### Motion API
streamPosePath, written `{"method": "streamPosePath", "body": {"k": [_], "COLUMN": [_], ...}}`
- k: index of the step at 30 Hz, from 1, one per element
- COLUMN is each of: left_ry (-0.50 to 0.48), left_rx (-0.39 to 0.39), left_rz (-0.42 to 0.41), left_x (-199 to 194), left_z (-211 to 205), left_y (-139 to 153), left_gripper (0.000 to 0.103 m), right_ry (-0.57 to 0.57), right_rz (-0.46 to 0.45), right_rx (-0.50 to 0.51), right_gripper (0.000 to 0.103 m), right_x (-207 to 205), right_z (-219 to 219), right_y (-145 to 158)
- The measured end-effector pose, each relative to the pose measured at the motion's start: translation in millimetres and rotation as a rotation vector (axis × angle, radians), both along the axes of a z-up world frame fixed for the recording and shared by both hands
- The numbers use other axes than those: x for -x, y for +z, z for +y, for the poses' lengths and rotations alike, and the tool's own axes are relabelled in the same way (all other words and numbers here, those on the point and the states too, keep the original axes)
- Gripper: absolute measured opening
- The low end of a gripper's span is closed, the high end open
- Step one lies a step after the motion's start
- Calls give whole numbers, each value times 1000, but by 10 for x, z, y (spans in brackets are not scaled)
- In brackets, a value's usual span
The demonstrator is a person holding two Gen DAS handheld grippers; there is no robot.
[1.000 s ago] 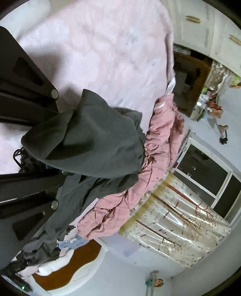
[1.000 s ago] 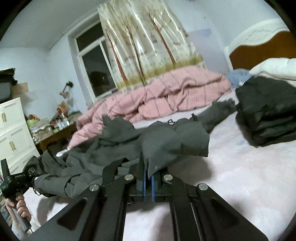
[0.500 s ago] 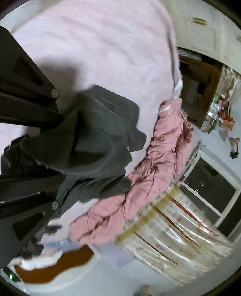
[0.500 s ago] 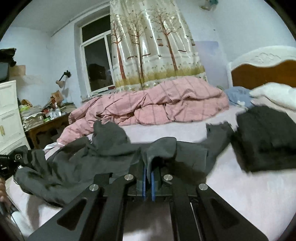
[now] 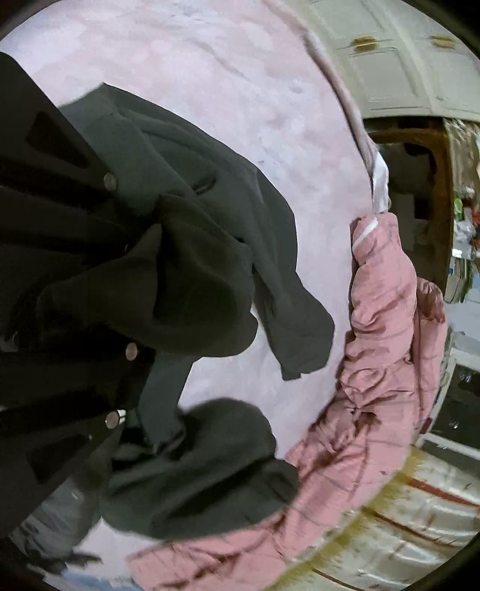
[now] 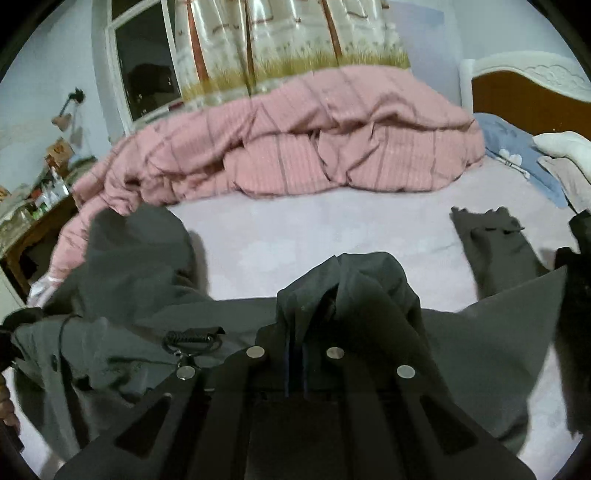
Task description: Fold large clothes
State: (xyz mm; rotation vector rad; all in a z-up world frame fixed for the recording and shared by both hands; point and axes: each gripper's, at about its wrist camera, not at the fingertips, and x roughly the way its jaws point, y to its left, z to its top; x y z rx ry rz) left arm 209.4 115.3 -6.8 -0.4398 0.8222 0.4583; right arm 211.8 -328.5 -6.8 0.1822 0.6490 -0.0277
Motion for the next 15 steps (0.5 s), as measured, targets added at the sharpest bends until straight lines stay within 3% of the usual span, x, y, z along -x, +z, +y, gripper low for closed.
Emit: {"method": "streamPosePath", "body": {"k": [4,8,9,11,12,13,15], "left_ry": [-24,-94,-122,-162,-169,-171,-153], "left_rx": [-107,-209,-213,-212,-203,-201,-234], "left_rz": [55,84,74,23,-11,-49,-124], "left_x": [-159,-164,-101,111,242,387,663], "left_z": [-109,-217,-223,-199,-173,-145,-133], "left_y": [-180,-204,-166,-65,-14,42,183], "left_gripper": [18,24,31,45,63,78,81], "right_ry": [12,61,82,112,103,83,83], "right_rz": [45,52,57,45,7,-35,-70], "right_rx": [-7,-14,7,78,104,108,68], "right_gripper": [6,15,23,51,69,72,72], "right_x": [-168,-93,-43,114,240,367,571], "right_z": [-2,-33,-35,-54,-101,-156,-270], "right_y": [-209,-134,-86,29,107,184,313]}}
